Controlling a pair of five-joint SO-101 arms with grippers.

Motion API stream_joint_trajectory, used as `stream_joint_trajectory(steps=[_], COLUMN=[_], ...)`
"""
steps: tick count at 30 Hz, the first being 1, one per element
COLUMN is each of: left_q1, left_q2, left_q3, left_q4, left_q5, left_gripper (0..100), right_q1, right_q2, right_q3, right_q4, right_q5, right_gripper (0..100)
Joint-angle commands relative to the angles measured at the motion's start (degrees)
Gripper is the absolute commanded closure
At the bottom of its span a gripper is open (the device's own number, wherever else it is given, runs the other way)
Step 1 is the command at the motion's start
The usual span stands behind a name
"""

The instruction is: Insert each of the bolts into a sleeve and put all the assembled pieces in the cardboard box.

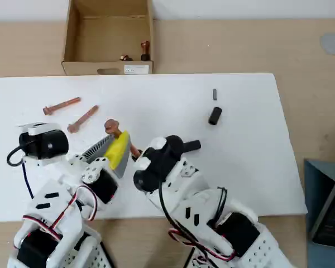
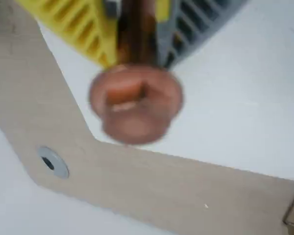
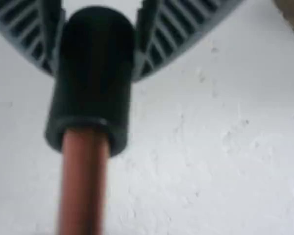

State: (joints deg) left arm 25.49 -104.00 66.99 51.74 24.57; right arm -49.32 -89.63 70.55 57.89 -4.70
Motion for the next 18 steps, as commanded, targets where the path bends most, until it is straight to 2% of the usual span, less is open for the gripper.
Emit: stream_joint_trajectory(steps=[1, 4, 11, 18], left_q1=[0.4, 0.8, 10.1, 10.5], left_q2=[-0.4, -0.4, -0.3, -0.2], left_q3=[-0.2, 0.4, 0.6, 0.7], left_q4=[-1.1, -0.4, 5.9, 5.8], left_q5=[0.2, 0.0, -0.2, -1.7], left_gripper=[100, 100, 100, 99], right_q1=[-0.7, -0.7, -0.7, -0.6], right_q2=[-0.7, -0.7, -0.7, -0.7], right_q3=[-0.2, -0.2, -0.2, -0.2], right_q4=[-1.9, -1.9, -4.4, -4.7], right_q5=[1.5, 2.7, 6.2, 6.4], right_gripper=[98.9, 98.9, 98.9, 98.9])
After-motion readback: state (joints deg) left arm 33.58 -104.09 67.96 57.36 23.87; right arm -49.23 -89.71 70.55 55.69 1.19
